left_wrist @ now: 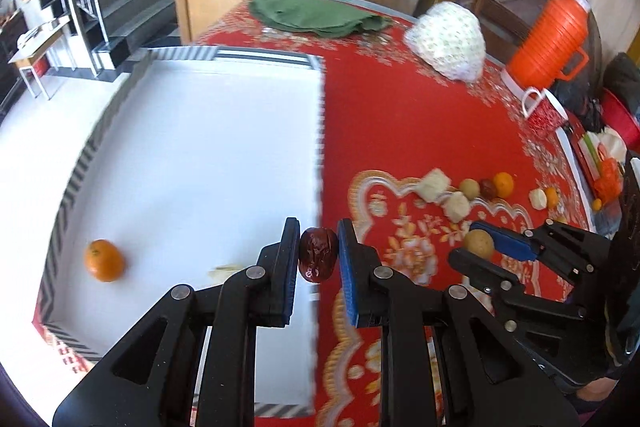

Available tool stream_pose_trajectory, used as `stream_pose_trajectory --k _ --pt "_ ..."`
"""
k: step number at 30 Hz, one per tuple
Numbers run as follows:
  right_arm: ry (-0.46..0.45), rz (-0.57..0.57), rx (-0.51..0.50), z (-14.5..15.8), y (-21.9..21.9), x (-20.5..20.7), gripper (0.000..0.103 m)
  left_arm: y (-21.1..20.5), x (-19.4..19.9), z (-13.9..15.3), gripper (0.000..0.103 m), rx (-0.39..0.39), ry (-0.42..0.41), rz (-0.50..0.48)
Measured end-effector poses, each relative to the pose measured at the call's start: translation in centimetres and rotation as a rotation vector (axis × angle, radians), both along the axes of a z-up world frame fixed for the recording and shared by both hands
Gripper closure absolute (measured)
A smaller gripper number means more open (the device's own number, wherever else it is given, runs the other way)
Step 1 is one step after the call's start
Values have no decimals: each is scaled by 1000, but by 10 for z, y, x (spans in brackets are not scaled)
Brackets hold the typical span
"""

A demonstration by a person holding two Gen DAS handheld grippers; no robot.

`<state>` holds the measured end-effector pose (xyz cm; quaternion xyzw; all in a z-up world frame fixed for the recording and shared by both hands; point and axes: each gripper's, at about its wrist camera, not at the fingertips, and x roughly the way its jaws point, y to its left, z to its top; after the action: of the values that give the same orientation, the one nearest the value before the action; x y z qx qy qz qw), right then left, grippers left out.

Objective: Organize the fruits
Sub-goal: 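Carry the date with the left gripper while the right gripper carries the brown fruit over the tray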

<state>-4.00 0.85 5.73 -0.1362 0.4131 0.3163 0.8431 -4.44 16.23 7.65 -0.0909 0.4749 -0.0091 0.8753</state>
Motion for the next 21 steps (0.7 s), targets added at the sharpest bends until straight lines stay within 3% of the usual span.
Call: stream_pose_trajectory --k 21 --pt "14 124 -30 5 88 13 76 78 4 -18 85 -11 26 144"
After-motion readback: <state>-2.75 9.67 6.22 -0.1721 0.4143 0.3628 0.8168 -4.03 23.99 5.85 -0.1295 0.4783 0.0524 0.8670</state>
